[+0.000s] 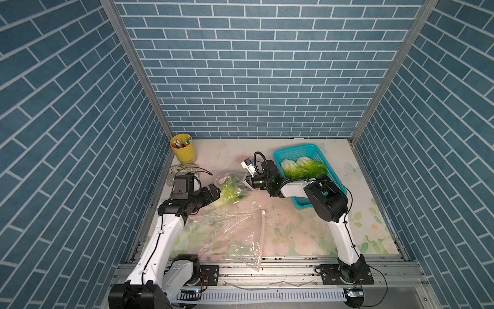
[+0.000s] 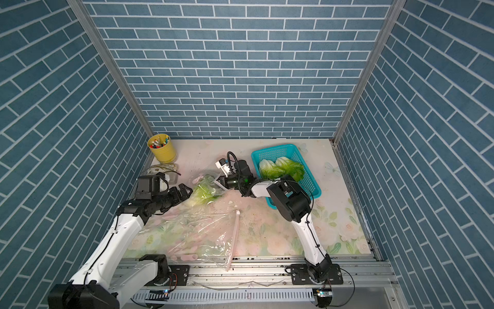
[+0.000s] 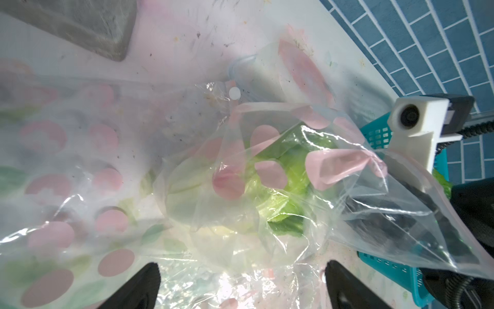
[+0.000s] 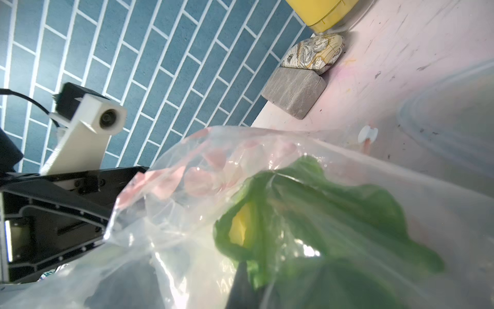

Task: Open the zip-top bag and take out the chinese cabbages
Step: Pick up the Chinese cabbage from the zipper food storage bag.

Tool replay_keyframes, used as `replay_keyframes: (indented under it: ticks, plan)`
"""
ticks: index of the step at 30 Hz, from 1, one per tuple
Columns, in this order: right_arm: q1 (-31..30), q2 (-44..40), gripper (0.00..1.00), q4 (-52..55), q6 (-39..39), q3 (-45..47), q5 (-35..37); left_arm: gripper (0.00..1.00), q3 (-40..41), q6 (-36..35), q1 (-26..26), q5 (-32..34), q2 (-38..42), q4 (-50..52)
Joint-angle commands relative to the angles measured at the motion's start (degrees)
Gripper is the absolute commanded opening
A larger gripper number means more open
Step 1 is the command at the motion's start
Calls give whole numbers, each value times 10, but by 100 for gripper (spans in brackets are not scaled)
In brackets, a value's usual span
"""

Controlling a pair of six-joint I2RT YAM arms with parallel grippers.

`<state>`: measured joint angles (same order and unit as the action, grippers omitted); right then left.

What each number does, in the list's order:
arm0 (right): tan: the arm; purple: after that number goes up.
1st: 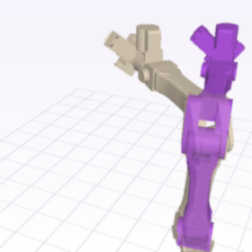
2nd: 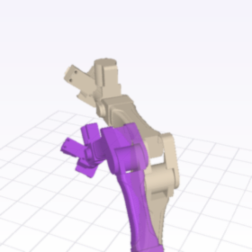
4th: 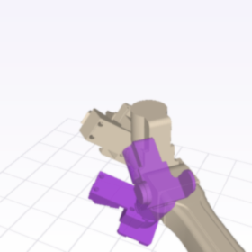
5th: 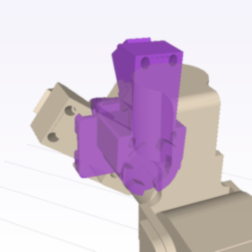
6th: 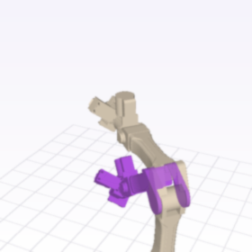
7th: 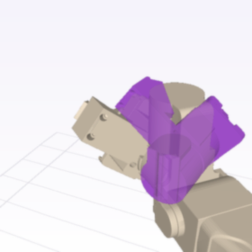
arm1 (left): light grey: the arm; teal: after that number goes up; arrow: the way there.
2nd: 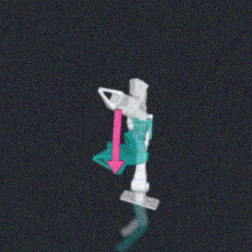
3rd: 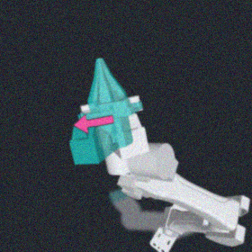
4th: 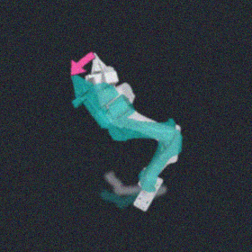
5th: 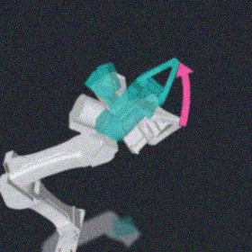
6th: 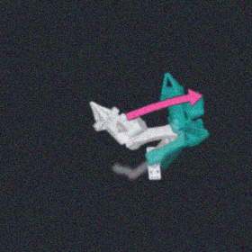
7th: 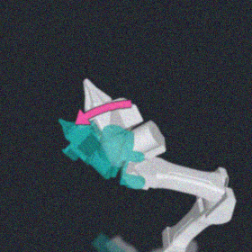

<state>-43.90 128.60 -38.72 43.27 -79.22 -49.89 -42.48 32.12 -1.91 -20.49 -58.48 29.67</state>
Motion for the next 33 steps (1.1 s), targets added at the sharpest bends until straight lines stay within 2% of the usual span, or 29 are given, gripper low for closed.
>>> replay_keyframes:
  ticks: [1,2,7,8,9,18,20,22,25,29,33]
  plan:
    - [1,-34,0,-26,19,10,3,73,0,13,-3,-28,-45,-35]
    - [3,-45,0,-27,19,14,4,62,0,16,-3,-33,-58,-43]
    - [2,-46,0,-28,19,20,3,29,4,27,-5,-39,-84,-65]
    - [2,-46,0,-28,19,21,3,20,3,26,-6,-39,-84,-63]
    - [3,-46,0,-26,18,22,3,2,2,22,-6,-35,-81,-58]
    - [12,-45,0,-30,18,23,2,0,-26,-59,-5,29,-42,39]
    - [14,-45,11,-31,19,22,0,0,-19,-64,-5,34,-35,42]
    - [16,-44,29,-33,21,22,-5,0,-8,-66,-5,36,-30,42]
    - [18,-41,39,-37,23,18,-10,0,4,-68,-5,38,-23,40]
    - [24,-38,40,-39,28,13,-4,0,14,-72,-5,37,-11,39]
    - [25,-21,34,-35,36,-12,-12,0,16,-78,-5,35,-4,42]
